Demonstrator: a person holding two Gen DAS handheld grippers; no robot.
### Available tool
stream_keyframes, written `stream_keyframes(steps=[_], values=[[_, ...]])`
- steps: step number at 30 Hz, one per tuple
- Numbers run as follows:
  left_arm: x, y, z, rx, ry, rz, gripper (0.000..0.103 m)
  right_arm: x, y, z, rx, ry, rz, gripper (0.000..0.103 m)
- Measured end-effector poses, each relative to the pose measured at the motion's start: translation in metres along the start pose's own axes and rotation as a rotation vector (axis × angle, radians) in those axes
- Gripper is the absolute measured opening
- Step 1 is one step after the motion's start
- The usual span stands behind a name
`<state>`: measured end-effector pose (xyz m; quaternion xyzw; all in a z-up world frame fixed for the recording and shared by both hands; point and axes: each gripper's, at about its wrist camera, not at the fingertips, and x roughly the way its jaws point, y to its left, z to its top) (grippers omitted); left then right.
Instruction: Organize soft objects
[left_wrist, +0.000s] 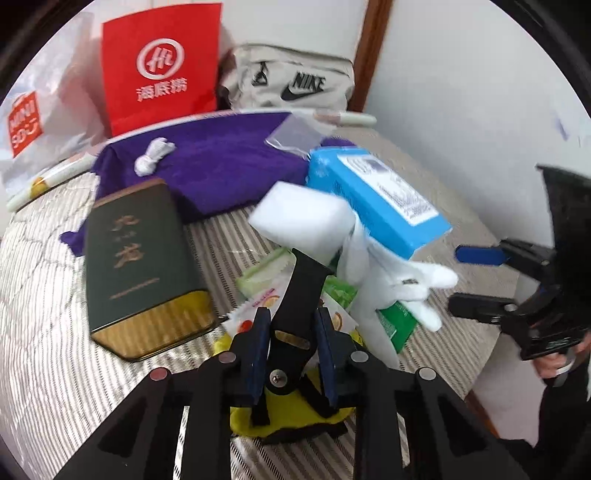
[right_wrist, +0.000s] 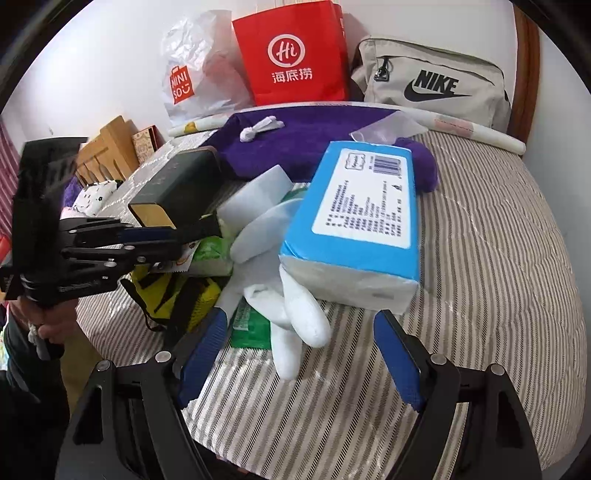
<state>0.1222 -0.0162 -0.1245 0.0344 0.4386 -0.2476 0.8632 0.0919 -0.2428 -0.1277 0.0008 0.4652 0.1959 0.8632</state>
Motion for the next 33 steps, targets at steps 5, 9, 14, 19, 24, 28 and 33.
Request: stream_keyframes(steps=[5, 9, 14, 19, 24, 28, 33], values=[[-0.015, 0.011, -0.008, -0.046, -0.012, 0.02, 0.023, 0.02, 0.006, 0.004, 0.001, 0.026, 0.017, 0.068], [-0.021, 0.022, -0.018, -0.095, -0.015, 0.015, 0.023, 0.042, 0.005, 0.004, 0.043, 0.062, 0.052, 0.035], [-0.024, 0.036, -0.029, -0.161, -0.022, 0.018, 0.023, 0.04, 0.007, 0.0, 0.048, 0.015, 0.054, 0.014], [-0.026, 0.047, -0.038, -0.207, -0.029, 0.031, 0.023, 0.006, 0.01, -0.004, 0.035, -0.045, 0.102, 0.014], [-0.033, 0.057, -0.045, -0.244, -0.036, 0.059, 0.023, -0.024, 0.013, -0.01, 0.004, -0.067, 0.103, 0.014], [-0.037, 0.063, -0.052, -0.269, -0.033, 0.078, 0.023, -0.044, 0.002, -0.024, 0.007, -0.062, 0.057, 0.014], [-0.034, 0.068, -0.058, -0.307, -0.021, 0.097, 0.023, -0.056, -0.022, -0.043, 0.064, -0.043, -0.008, 0.014]])
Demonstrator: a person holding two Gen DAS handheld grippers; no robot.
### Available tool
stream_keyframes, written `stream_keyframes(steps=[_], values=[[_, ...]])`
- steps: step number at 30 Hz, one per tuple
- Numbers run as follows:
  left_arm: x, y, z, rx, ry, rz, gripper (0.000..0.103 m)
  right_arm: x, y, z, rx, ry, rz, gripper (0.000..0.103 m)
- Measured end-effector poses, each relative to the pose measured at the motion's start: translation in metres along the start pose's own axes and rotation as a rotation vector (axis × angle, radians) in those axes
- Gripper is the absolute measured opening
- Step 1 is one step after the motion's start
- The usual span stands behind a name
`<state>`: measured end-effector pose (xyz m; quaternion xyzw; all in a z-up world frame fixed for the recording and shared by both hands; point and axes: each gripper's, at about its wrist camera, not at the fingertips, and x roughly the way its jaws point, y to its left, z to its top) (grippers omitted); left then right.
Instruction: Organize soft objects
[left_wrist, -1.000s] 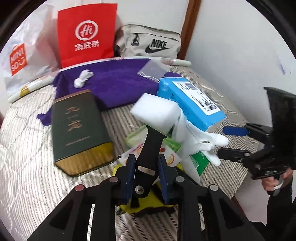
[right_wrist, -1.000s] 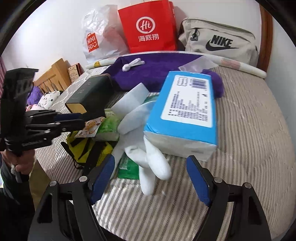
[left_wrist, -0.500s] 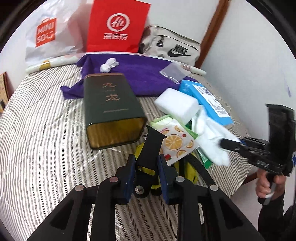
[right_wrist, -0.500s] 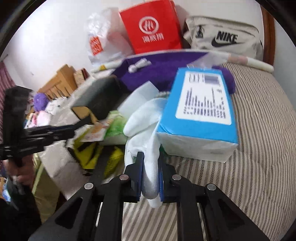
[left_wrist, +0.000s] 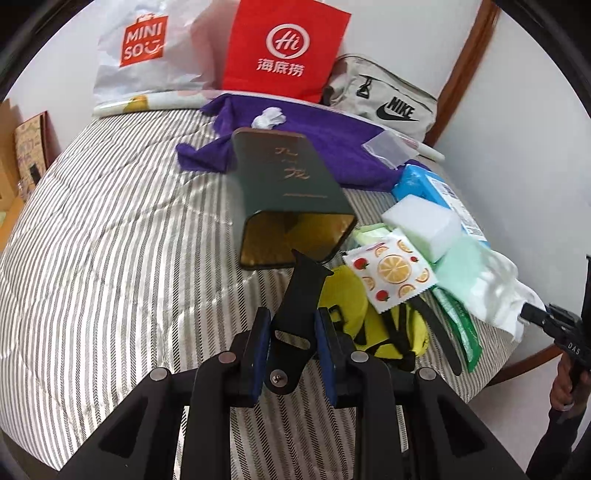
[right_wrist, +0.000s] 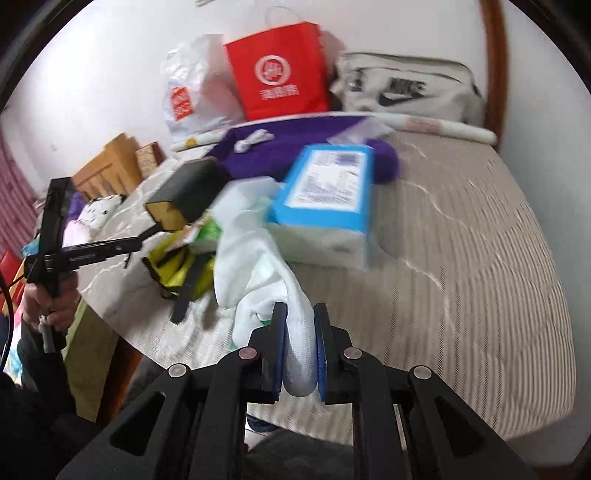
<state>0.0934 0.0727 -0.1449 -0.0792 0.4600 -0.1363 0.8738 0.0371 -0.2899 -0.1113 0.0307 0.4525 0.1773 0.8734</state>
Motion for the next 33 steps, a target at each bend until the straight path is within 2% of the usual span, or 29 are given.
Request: stream_keyframes(steps=[2, 5, 7, 8, 9, 12, 17, 19, 20, 21, 22, 23, 29, 33], values=[[0.004, 0.001, -0.003, -0.005, 0.014, 0.007, 0.023, 0.003, -0.006, -0.006, 0.018, 0.015, -0.001, 0.015], [0.009, 0.002, -0.006, -0.012, 0.03, 0.013, 0.023, 0.017, -0.006, -0.012, 0.009, 0.065, 0.004, 0.025], [0.011, 0.002, -0.007, -0.014, 0.037, 0.016, 0.023, 0.024, -0.002, -0.013, -0.018, 0.07, -0.005, 0.042], [0.012, 0.002, -0.007, -0.014, 0.039, 0.018, 0.024, 0.024, 0.0, -0.015, -0.024, 0.061, 0.003, 0.055], [0.011, 0.003, -0.008, -0.016, 0.039, 0.02, 0.024, 0.023, 0.002, -0.014, -0.031, 0.044, 0.017, 0.064], [0.01, 0.005, -0.008, -0.02, 0.035, 0.02, 0.024, 0.023, 0.008, -0.004, -0.042, -0.016, 0.053, 0.077], [0.016, 0.006, -0.008, -0.014, 0.044, 0.035, 0.024, 0.051, 0.019, 0.017, -0.064, -0.044, 0.057, 0.078], [0.018, 0.006, -0.009, -0.018, 0.052, 0.031, 0.024, 0.068, 0.023, 0.021, -0.079, -0.016, 0.042, 0.072], [0.019, 0.006, -0.01, -0.017, 0.053, 0.031, 0.024, 0.076, 0.026, 0.02, -0.094, -0.003, 0.048, 0.053], [0.02, 0.006, -0.01, -0.017, 0.053, 0.03, 0.024, 0.08, 0.027, 0.019, -0.105, 0.006, 0.05, 0.025], [0.02, 0.007, -0.01, -0.018, 0.053, 0.029, 0.024, 0.085, 0.029, 0.017, -0.118, 0.022, 0.046, 0.015], [0.02, 0.007, -0.01, -0.019, 0.052, 0.03, 0.024, 0.087, 0.029, 0.015, -0.128, 0.034, 0.046, 0.009], [0.019, 0.007, -0.009, -0.023, 0.039, 0.038, 0.024, 0.05, 0.021, 0.01, -0.093, -0.072, 0.084, 0.009], [0.016, 0.005, -0.008, -0.013, 0.031, 0.047, 0.024, 0.023, 0.008, 0.006, -0.044, -0.105, 0.052, 0.009]])
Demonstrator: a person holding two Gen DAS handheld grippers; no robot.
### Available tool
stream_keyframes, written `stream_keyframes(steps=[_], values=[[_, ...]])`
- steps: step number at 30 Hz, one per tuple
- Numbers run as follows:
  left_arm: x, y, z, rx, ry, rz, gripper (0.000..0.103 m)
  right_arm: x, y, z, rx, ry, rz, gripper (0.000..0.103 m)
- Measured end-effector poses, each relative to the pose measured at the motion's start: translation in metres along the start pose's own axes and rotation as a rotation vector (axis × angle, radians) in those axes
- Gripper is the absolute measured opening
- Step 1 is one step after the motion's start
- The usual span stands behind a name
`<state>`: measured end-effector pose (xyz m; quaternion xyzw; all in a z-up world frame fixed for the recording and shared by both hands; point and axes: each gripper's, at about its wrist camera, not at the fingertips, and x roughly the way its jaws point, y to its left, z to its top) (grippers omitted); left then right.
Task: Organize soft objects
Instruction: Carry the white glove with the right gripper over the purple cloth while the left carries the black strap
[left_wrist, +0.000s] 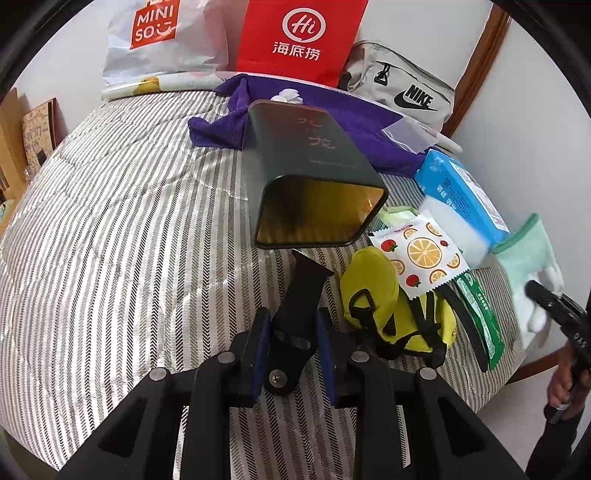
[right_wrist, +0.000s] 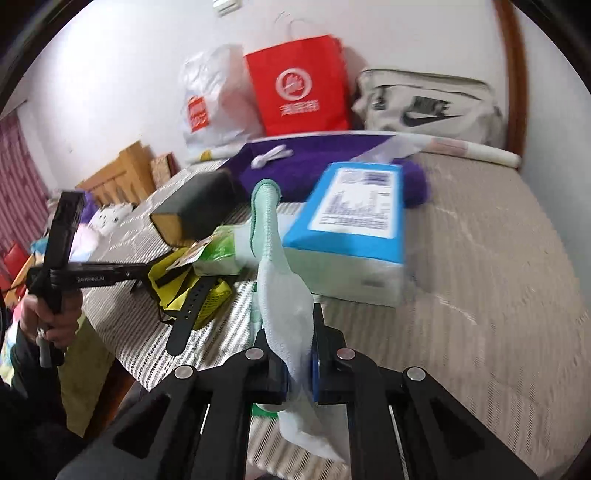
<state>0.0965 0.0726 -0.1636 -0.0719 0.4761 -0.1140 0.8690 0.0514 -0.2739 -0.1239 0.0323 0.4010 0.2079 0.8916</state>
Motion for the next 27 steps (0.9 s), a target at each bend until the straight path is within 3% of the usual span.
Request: stream_keyframes(steps=[6, 15, 27], values=[[-0.009, 0.0, 0.001, -0.018, -0.012, 0.006, 0.024, -0.008, -0.022, -0.002, 0.072, 0.034, -0.062, 0.009], [-0.044, -0.001, 0.012, -0.035, -0.068, -0.001, 0.024, -0.014, -0.022, 0.016, 0.078, 0.008, -0.032, 0.009], [-0.063, -0.006, 0.057, -0.029, -0.121, 0.025, 0.024, -0.007, -0.013, 0.073, 0.057, -0.012, 0.015, 0.009]])
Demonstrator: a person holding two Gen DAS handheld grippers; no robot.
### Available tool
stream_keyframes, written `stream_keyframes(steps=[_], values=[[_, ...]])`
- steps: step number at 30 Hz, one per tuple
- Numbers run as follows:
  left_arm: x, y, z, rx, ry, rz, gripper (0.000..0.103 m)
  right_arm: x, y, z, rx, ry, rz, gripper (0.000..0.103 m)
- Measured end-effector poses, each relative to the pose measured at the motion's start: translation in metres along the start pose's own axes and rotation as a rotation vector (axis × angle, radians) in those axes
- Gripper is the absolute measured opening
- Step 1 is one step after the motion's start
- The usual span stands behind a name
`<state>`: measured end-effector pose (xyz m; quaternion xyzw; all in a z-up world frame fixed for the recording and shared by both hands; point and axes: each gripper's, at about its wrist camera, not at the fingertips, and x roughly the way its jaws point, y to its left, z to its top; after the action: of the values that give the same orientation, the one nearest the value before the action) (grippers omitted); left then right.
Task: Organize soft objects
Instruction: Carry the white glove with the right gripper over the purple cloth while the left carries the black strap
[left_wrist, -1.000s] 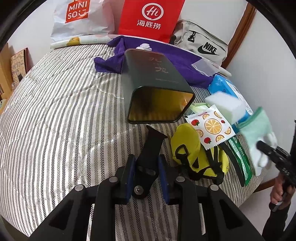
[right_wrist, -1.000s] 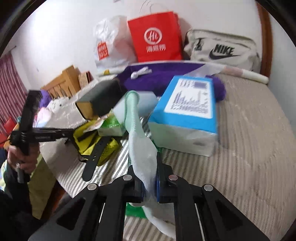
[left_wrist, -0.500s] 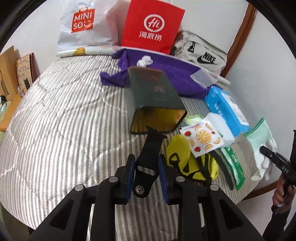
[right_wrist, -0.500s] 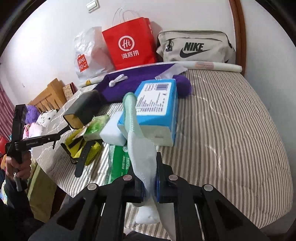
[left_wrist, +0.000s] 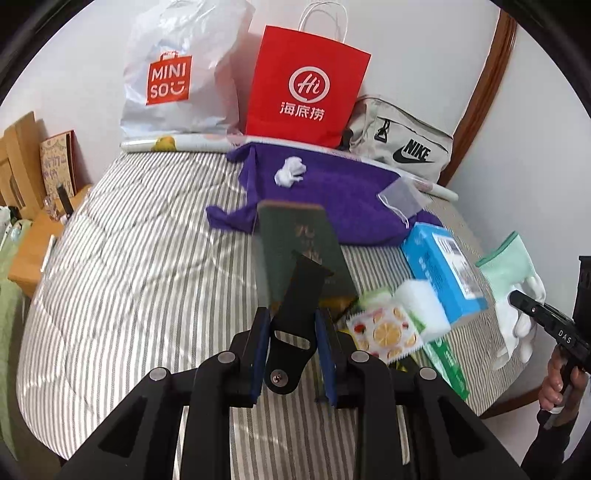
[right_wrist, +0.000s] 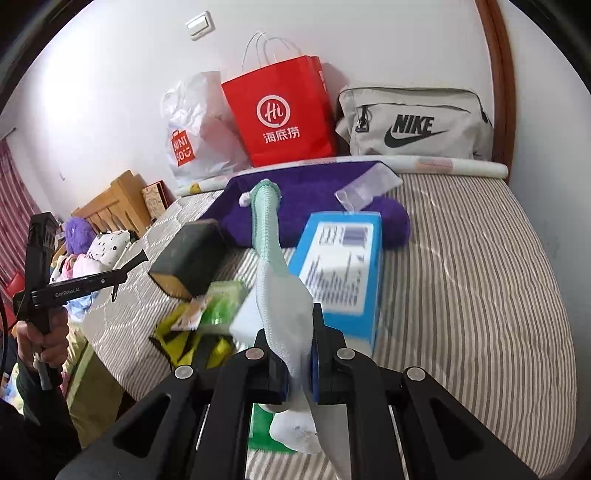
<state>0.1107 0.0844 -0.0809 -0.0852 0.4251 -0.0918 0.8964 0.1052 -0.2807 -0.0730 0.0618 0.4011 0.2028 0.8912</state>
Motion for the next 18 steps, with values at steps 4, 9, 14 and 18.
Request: stream_keyframes(steps=[4, 9, 14, 18], values=[[0.003, -0.003, 0.02, 0.012, -0.01, 0.013, 0.024, 0.009, 0.001, 0.024, -0.01, -0.01, 0.007, 0.009], [0.008, -0.005, 0.044, 0.007, -0.024, 0.01, 0.024, 0.021, -0.001, 0.055, -0.011, -0.021, 0.01, 0.009], [0.016, -0.007, 0.064, -0.012, -0.039, 0.01, 0.024, 0.033, -0.003, 0.084, -0.021, -0.026, -0.001, 0.009], [0.026, -0.007, 0.081, -0.014, -0.039, 0.017, 0.024, 0.043, -0.006, 0.107, -0.032, -0.031, -0.007, 0.009]])
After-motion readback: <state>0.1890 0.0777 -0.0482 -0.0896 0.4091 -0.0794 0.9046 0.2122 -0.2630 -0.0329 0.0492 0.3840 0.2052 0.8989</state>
